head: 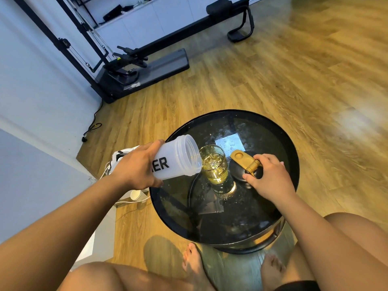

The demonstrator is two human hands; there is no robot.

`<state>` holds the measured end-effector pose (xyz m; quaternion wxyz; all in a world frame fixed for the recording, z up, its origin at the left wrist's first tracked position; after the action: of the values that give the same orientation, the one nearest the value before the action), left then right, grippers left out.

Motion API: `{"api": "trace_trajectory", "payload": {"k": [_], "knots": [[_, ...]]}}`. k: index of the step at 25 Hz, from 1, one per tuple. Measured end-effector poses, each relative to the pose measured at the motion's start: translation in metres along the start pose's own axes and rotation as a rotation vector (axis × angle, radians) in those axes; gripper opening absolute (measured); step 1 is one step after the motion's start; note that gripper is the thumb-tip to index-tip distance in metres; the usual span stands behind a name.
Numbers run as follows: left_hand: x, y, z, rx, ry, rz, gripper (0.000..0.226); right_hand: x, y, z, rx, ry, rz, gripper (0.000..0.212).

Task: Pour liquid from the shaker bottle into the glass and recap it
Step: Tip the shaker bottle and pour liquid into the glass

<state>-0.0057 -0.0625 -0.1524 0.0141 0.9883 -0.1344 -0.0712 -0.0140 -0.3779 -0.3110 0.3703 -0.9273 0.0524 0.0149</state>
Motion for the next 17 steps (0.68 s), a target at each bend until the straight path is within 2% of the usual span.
{"api": "trace_trajectory", "payload": {"k": [17], "knots": [[0.0007,-0.0039,0.003,-0.026,0.006,0.001,0.1,0.0035,0.0036,0.0042,0.001,0.004,-0.009,0.065]]}}
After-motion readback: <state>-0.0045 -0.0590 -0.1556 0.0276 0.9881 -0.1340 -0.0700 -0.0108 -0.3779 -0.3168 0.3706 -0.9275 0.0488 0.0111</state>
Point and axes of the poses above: each hand's wrist, its own x-axis towards the middle knuckle, its own z-axis out of the palm, y = z × x, the point moved 4 cm from there along x, towards the middle knuckle, and after that the axes turned 3 degrees about -x, right-handed, at the moved point
